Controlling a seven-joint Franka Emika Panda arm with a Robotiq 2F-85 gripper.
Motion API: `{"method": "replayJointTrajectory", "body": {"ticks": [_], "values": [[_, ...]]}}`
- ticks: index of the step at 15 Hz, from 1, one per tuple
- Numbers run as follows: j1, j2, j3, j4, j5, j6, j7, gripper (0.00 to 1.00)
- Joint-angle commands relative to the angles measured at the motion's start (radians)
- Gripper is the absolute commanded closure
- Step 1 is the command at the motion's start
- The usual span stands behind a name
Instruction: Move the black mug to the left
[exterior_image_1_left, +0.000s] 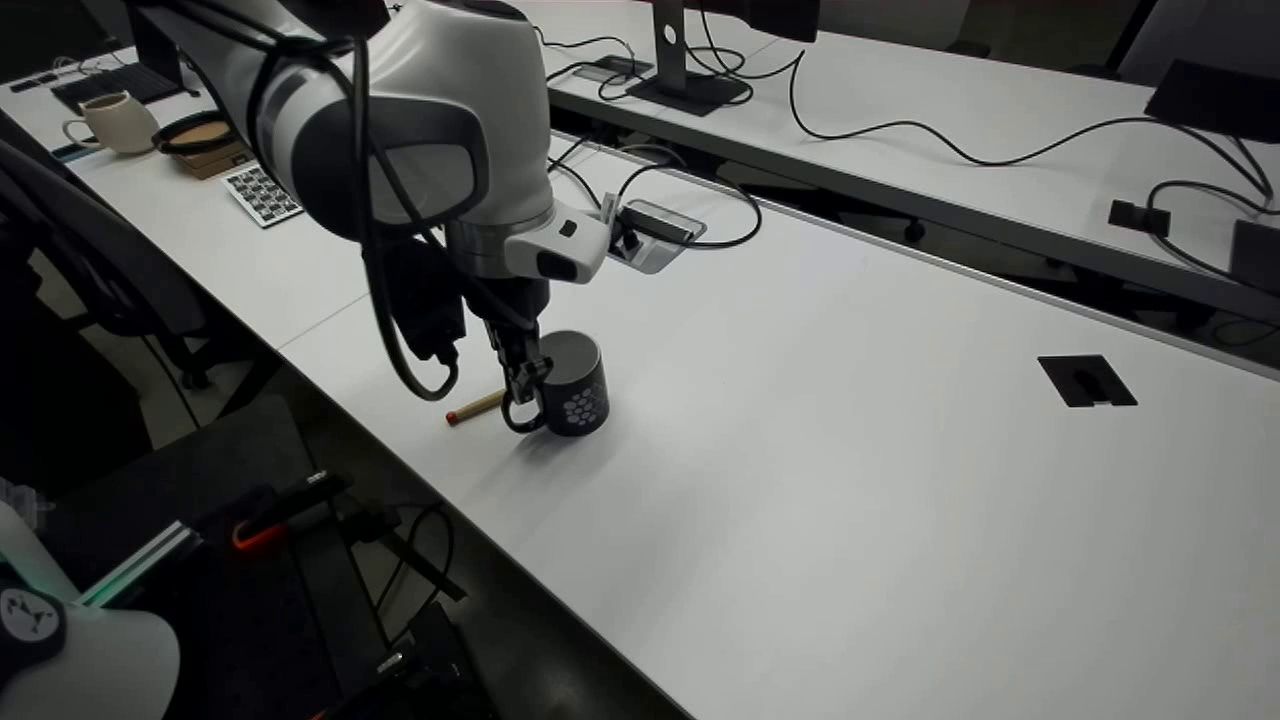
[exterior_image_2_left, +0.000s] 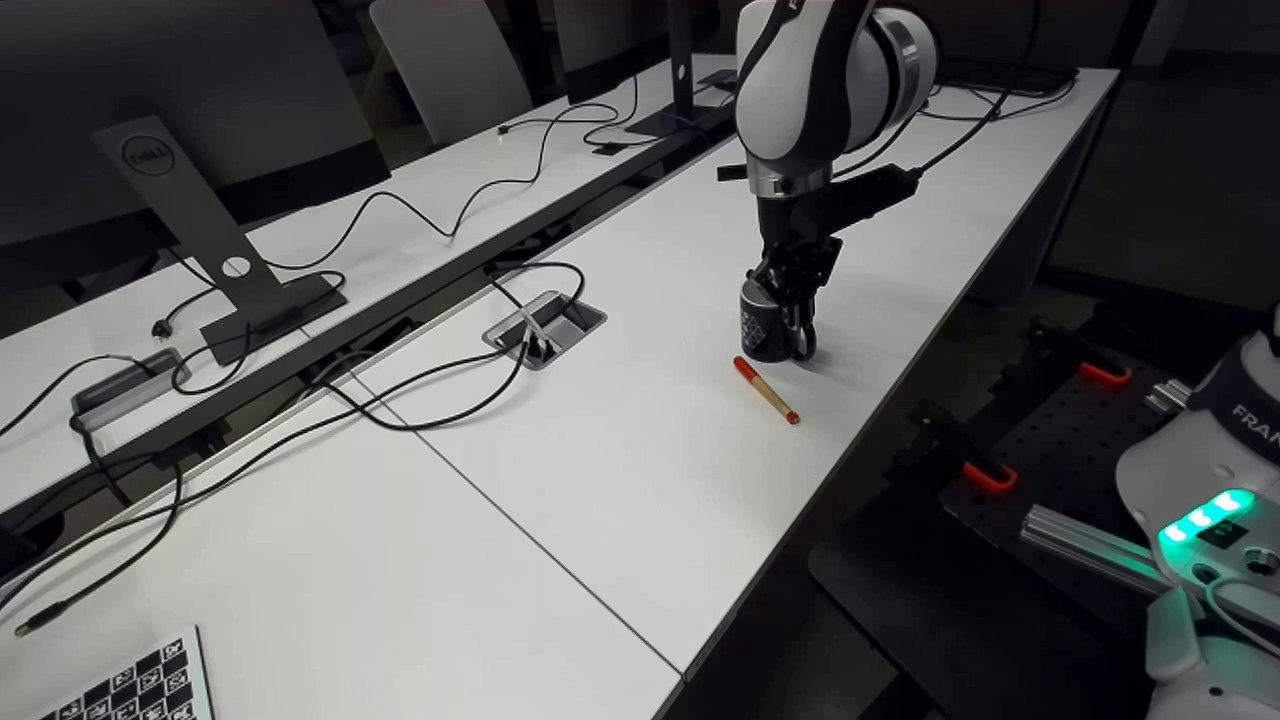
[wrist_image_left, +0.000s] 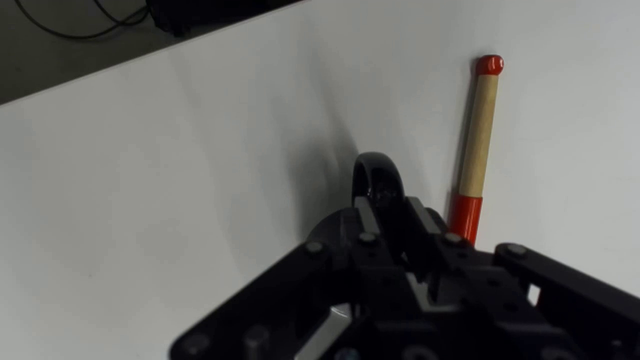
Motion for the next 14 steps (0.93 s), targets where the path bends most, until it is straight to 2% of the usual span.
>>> {"method": "replayJointTrajectory", "body": {"ticks": [1,8,14], "values": [[0.009,0.016,-0.010,0.011,-0.019,0.015,0.022,0.96],[0.013,-0.024,-0.006,0.004,-0.027,0.041,0.009,0.96],[0.058,-0.093,-0.014,0.013,-0.146,0.056,0.018,0.96]]}}
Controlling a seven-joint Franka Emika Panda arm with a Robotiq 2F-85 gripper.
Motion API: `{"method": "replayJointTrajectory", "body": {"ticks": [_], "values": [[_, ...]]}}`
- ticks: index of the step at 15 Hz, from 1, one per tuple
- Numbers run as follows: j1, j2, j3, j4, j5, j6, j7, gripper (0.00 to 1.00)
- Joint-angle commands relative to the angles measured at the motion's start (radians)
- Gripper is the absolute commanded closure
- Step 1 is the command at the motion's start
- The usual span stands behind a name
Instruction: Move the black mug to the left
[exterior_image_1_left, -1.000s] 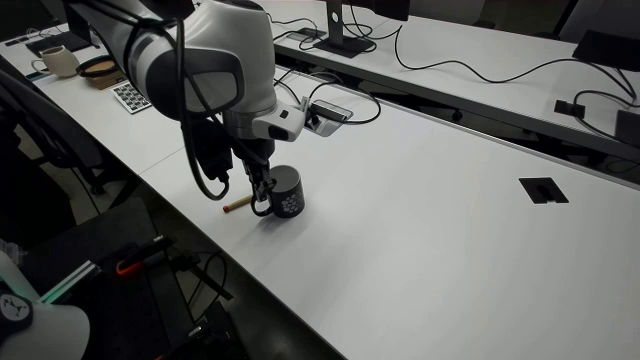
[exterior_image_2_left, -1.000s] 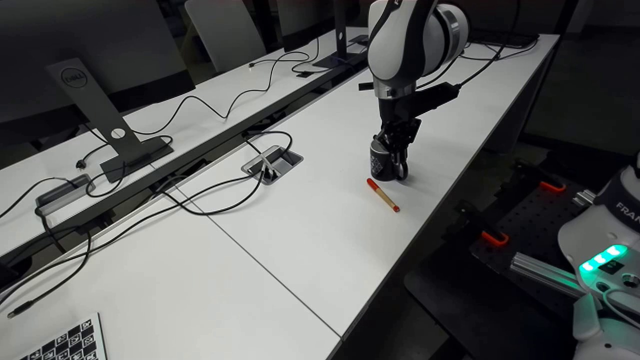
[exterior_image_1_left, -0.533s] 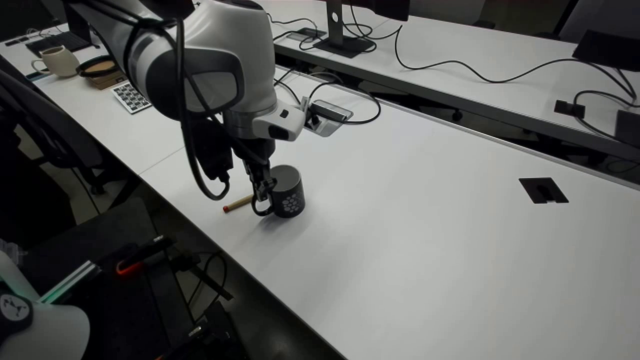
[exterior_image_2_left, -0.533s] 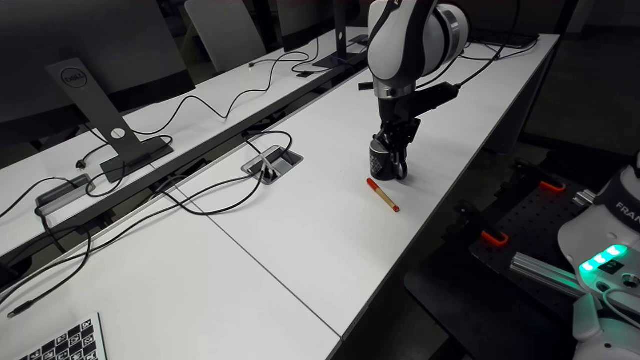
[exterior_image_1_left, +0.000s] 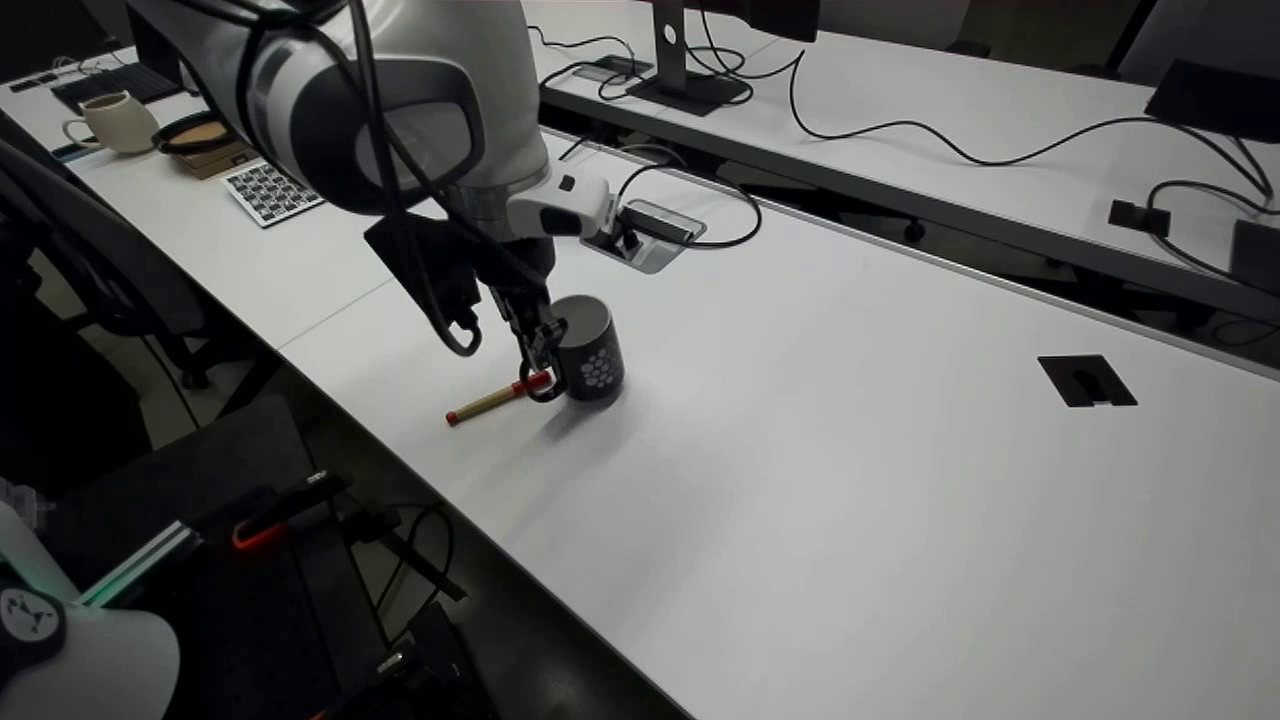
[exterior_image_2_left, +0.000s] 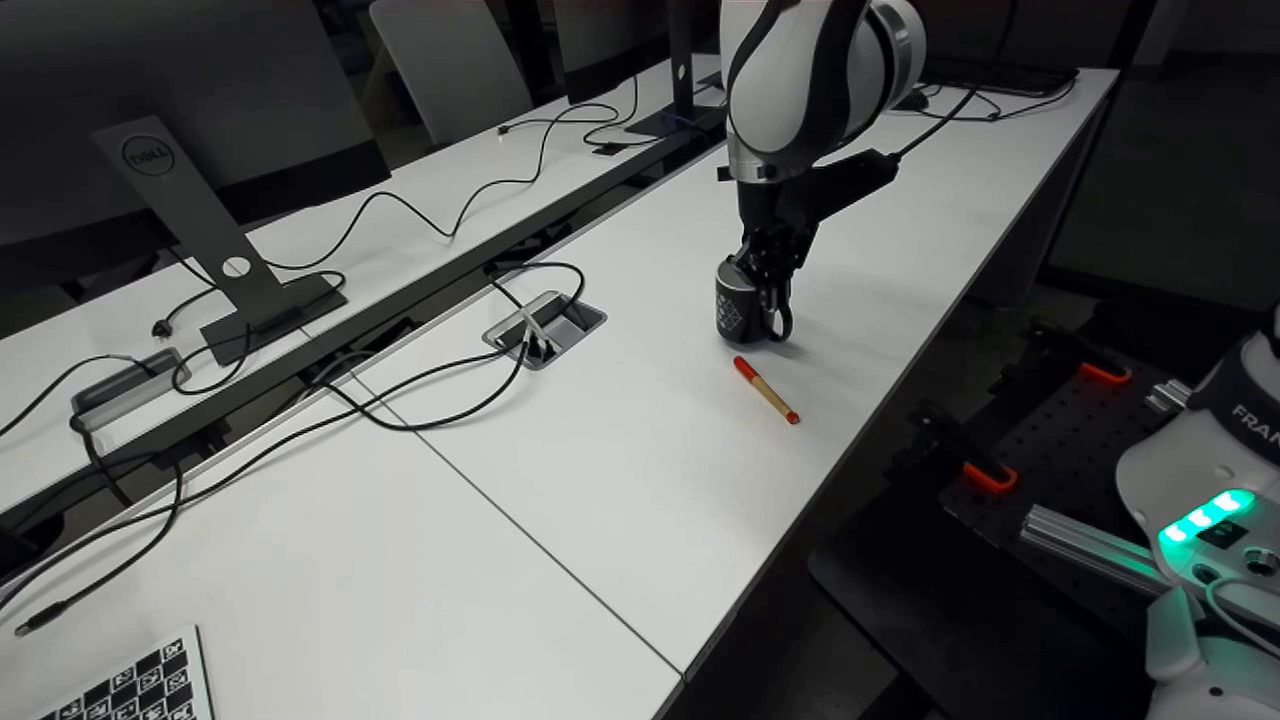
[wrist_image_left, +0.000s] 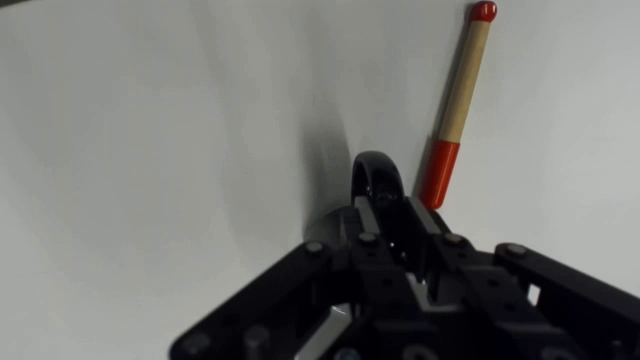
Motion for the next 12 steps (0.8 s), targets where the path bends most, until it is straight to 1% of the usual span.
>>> {"method": "replayJointTrajectory", "body": {"ticks": [1,6,10,12], "values": [[0.036,-0.075,-0.012,0.000,-0.094,0.002,0.017,0.96],[0.075,-0.115,0.017,0.046,-0.228,-0.034,0.003,0.96],[0.108,-0.082,0.064,0.102,-0.291,-0.058,-0.027,0.96],[0.125,-0.057,0.095,0.131,-0.298,-0.068,-0.061,0.96]]}}
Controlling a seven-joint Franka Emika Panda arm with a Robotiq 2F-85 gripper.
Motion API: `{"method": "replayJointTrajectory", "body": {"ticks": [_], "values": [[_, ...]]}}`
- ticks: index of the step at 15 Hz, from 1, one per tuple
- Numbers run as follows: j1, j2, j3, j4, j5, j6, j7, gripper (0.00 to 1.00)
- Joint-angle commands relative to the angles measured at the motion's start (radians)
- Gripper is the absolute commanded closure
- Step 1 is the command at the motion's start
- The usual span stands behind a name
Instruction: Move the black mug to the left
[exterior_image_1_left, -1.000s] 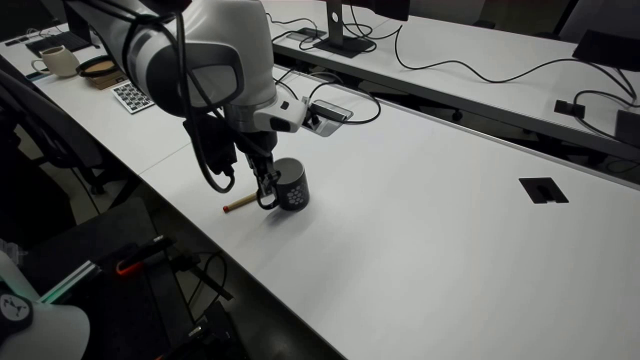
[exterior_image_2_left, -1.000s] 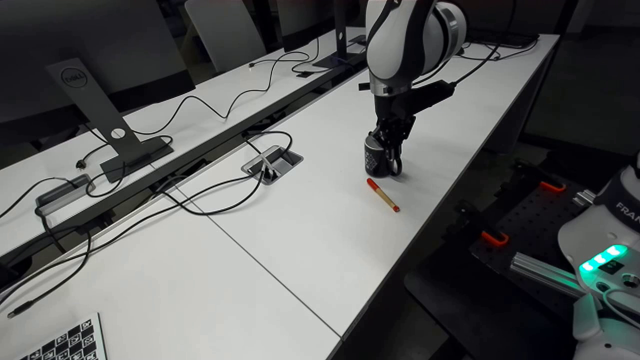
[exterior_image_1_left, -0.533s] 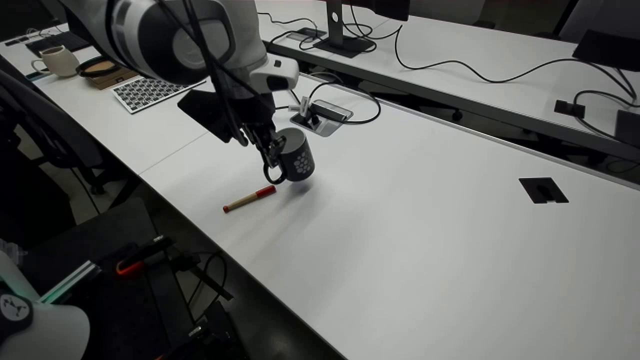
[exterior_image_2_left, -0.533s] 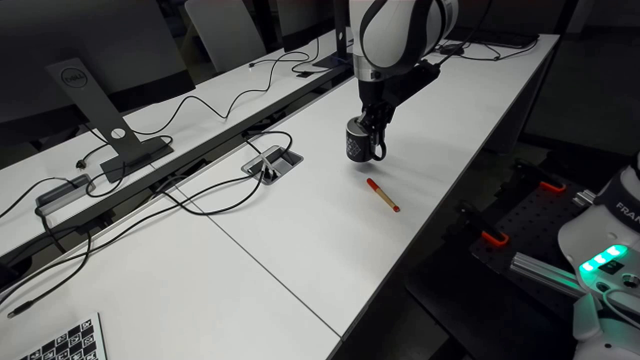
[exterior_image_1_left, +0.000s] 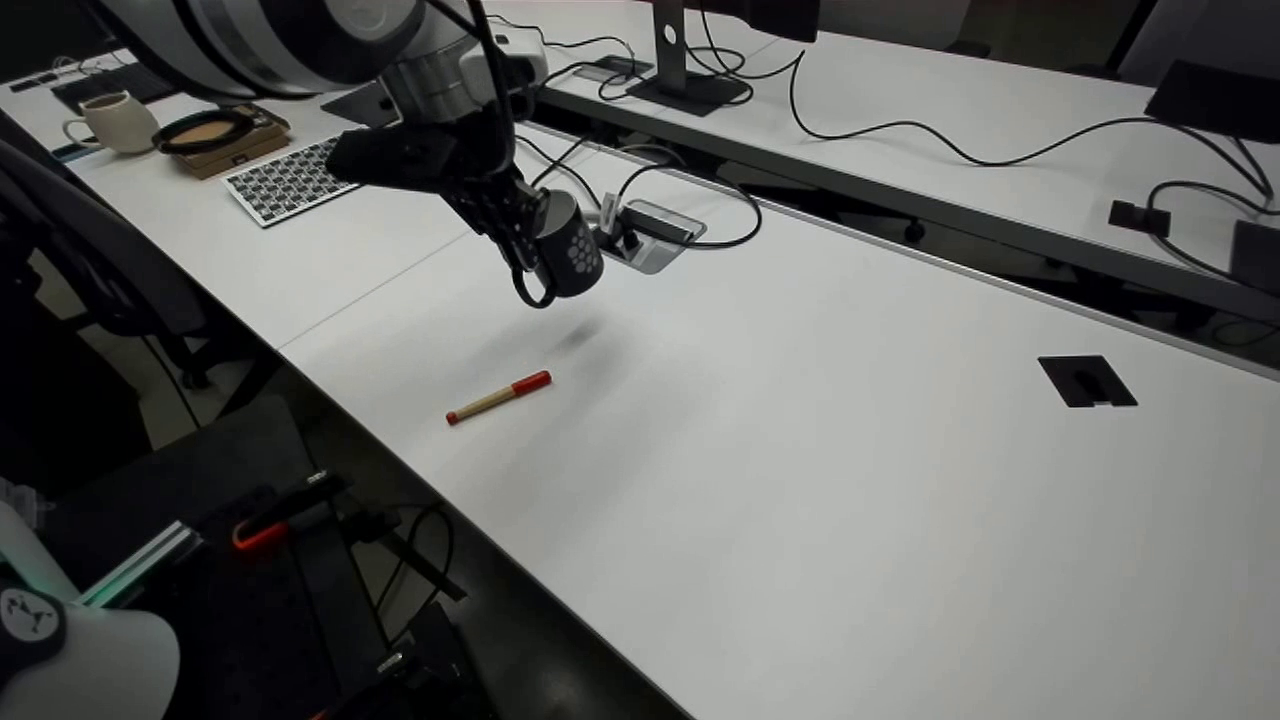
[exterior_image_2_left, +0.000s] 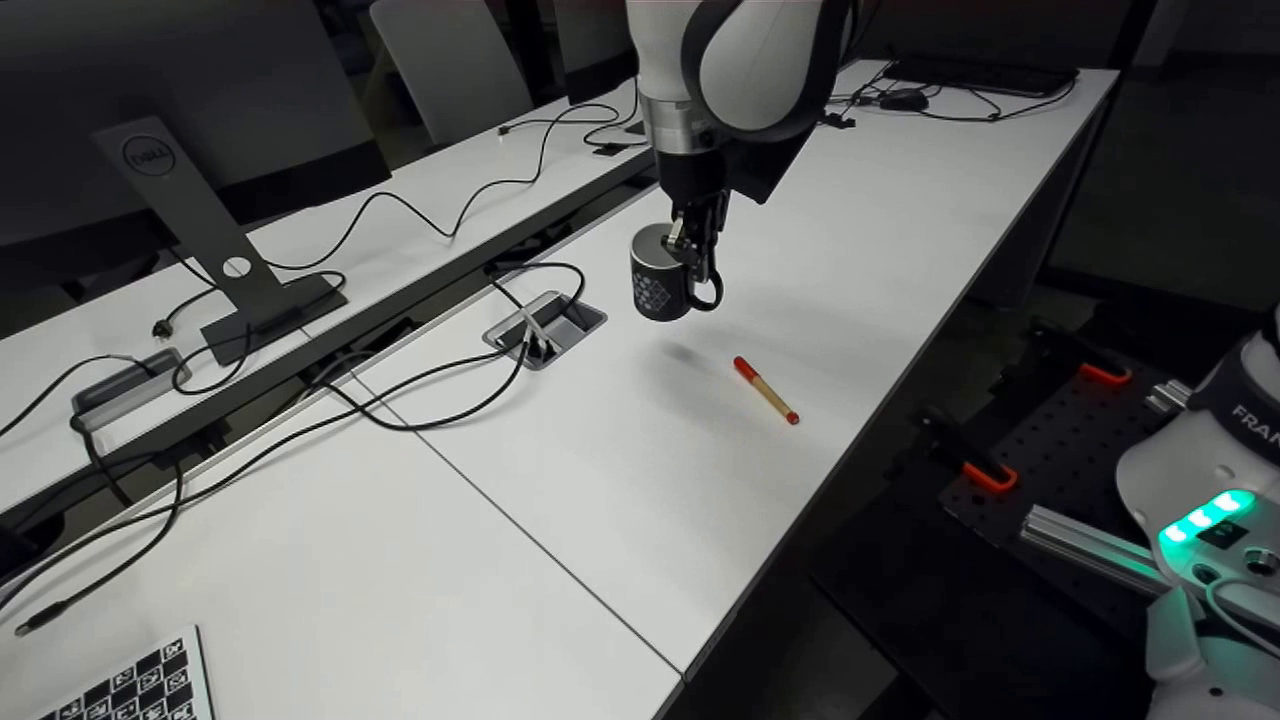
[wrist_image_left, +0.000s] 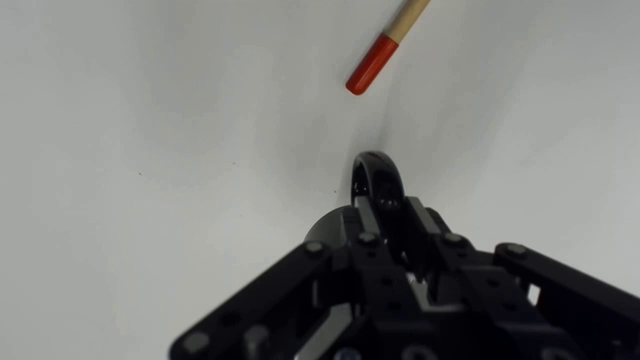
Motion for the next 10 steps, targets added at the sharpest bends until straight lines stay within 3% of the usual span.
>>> {"method": "replayJointTrajectory", "body": {"ticks": [1,10], "values": [[0.029,0.038,0.042,0.069,-0.031,-0.036,-0.059,0.96],[0.125,0.156,0.124,0.216,-0.070,-0.125,-0.180,0.96]]}}
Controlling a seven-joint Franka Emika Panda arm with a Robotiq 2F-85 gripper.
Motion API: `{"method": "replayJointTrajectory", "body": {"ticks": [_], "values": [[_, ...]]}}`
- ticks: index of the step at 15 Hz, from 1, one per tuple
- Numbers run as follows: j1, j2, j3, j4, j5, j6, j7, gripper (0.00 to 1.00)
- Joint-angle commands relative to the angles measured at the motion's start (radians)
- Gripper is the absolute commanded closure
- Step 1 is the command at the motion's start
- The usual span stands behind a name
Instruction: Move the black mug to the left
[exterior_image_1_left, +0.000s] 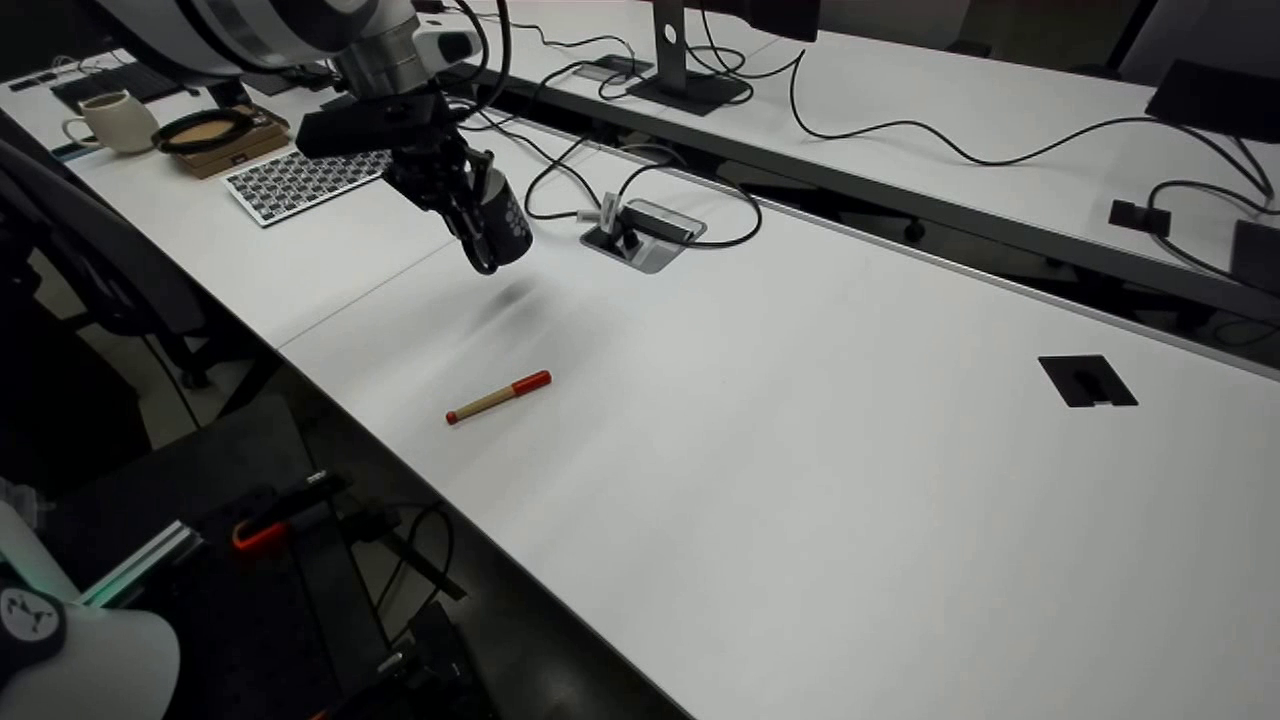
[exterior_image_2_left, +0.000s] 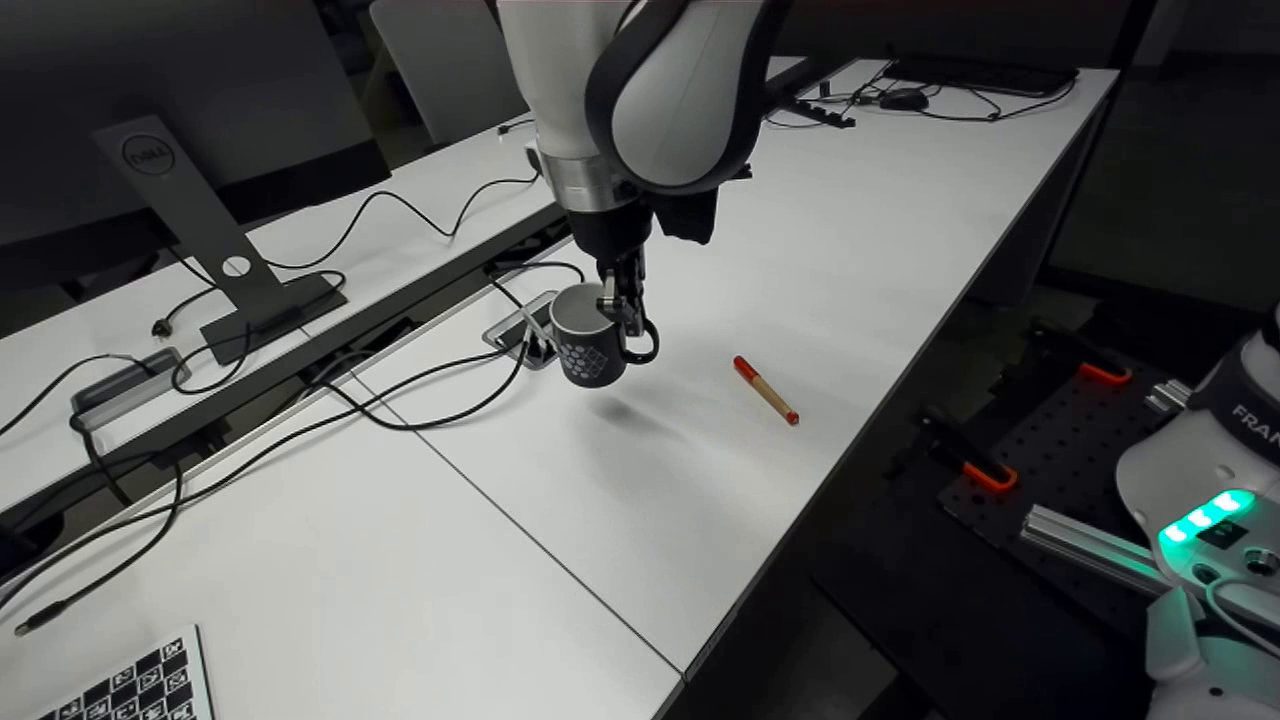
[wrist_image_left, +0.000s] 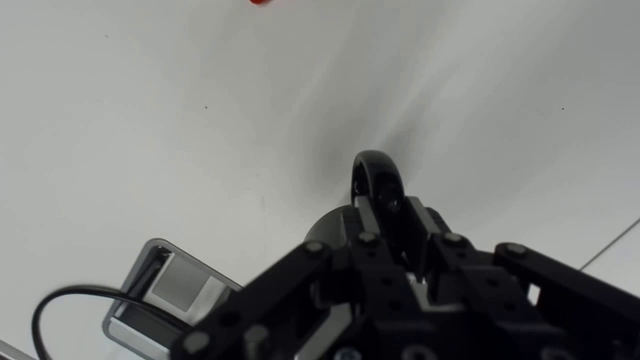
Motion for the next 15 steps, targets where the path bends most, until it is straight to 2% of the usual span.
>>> {"method": "replayJointTrajectory", "body": {"ticks": [1,7,15], "values": [[0.036,0.056,0.017,0.094,-0.039,-0.055,-0.050,0.96],[0.080,0.130,0.030,0.202,-0.056,-0.110,-0.098,0.96],[0.103,0.297,0.015,0.414,-0.039,-0.197,-0.096,0.96]]}}
